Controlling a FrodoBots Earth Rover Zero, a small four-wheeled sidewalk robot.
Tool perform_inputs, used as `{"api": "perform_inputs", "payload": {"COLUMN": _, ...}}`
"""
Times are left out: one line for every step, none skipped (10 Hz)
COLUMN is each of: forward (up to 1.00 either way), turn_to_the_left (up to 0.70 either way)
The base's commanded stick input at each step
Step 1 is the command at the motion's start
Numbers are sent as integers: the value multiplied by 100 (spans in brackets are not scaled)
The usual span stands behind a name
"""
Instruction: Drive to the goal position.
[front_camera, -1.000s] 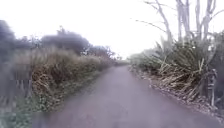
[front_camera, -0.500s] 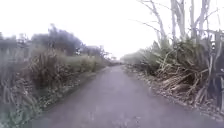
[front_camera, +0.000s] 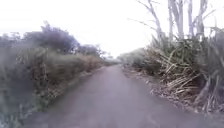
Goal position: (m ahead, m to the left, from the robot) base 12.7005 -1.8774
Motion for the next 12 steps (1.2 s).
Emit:
{"api": "perform_inputs", "payload": {"forward": 70, "turn_to_the_left": 0}}
{"api": "perform_inputs", "payload": {"forward": 70, "turn_to_the_left": 0}}
{"api": "perform_inputs", "payload": {"forward": 70, "turn_to_the_left": 0}}
{"api": "perform_inputs", "payload": {"forward": 70, "turn_to_the_left": 0}}
{"api": "perform_inputs", "payload": {"forward": 70, "turn_to_the_left": 0}}
{"api": "perform_inputs", "payload": {"forward": 70, "turn_to_the_left": 0}}
{"api": "perform_inputs", "payload": {"forward": 70, "turn_to_the_left": 0}}
{"api": "perform_inputs", "payload": {"forward": 70, "turn_to_the_left": 0}}
{"api": "perform_inputs", "payload": {"forward": 70, "turn_to_the_left": 0}}
{"api": "perform_inputs", "payload": {"forward": 70, "turn_to_the_left": -35}}
{"api": "perform_inputs", "payload": {"forward": 70, "turn_to_the_left": -35}}
{"api": "perform_inputs", "payload": {"forward": 70, "turn_to_the_left": -35}}
